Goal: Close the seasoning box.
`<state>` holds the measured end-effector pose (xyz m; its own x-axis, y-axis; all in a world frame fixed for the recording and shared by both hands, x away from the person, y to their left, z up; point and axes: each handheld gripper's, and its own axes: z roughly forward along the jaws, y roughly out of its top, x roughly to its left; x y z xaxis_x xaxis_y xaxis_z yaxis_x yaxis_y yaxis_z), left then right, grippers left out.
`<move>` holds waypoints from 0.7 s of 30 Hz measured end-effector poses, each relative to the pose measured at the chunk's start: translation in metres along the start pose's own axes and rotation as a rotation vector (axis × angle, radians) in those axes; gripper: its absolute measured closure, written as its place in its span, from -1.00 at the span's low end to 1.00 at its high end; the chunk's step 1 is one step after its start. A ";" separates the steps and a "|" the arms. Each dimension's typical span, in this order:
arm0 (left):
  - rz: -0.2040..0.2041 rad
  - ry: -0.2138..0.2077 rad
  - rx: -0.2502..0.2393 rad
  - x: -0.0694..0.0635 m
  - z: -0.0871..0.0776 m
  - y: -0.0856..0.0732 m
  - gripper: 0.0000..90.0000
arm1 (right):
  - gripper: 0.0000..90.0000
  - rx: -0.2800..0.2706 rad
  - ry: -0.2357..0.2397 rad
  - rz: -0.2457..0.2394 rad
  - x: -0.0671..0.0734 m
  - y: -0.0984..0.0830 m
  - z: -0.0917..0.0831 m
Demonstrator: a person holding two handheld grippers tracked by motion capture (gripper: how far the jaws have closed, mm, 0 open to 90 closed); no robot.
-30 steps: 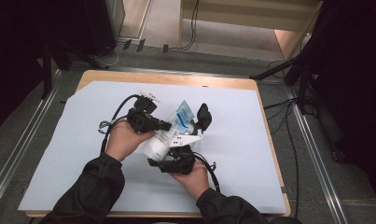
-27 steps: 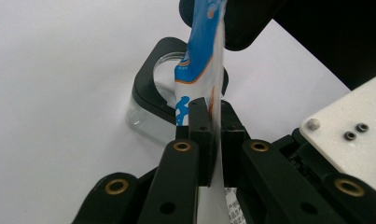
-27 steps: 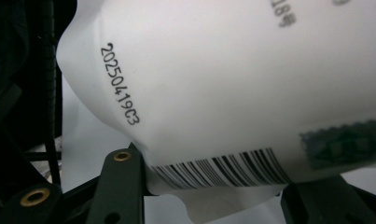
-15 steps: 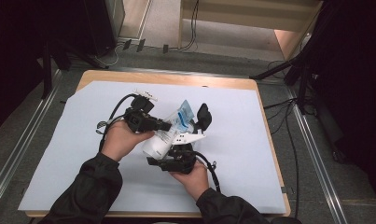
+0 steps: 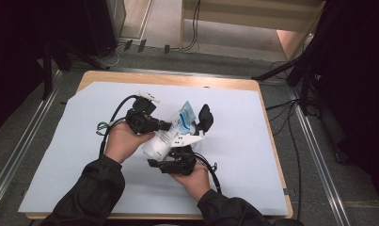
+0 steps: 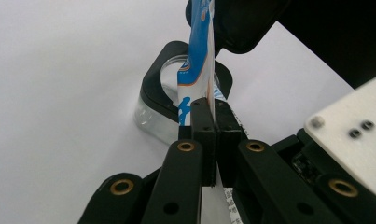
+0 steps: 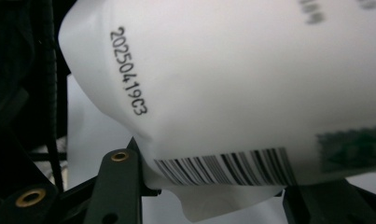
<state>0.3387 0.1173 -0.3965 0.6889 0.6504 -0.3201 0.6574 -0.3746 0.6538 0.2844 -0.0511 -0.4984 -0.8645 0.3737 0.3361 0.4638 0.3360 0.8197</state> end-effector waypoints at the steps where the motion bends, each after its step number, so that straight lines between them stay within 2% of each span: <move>1: -0.001 -0.001 0.002 0.000 0.000 0.000 1.00 | 0.18 0.006 -0.011 -0.017 0.002 0.000 0.001; 4: -0.001 0.000 0.000 0.000 0.000 0.000 1.00 | 0.21 0.017 -0.030 -0.033 0.004 0.001 0.001; 6: -0.001 0.001 -0.003 0.000 0.000 0.000 1.00 | 0.24 0.012 -0.034 -0.025 0.003 0.001 0.001; 15: -0.009 -0.020 -0.021 0.002 -0.002 -0.001 0.96 | 0.29 -0.012 -0.006 0.015 0.001 0.001 -0.001; 21: -0.013 -0.021 -0.023 0.002 -0.004 -0.002 0.95 | 0.30 -0.025 0.008 0.021 0.000 0.002 -0.002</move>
<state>0.3374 0.1215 -0.3954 0.6868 0.6408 -0.3430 0.6595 -0.3511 0.6647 0.2849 -0.0520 -0.4964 -0.8564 0.3730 0.3569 0.4769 0.3068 0.8237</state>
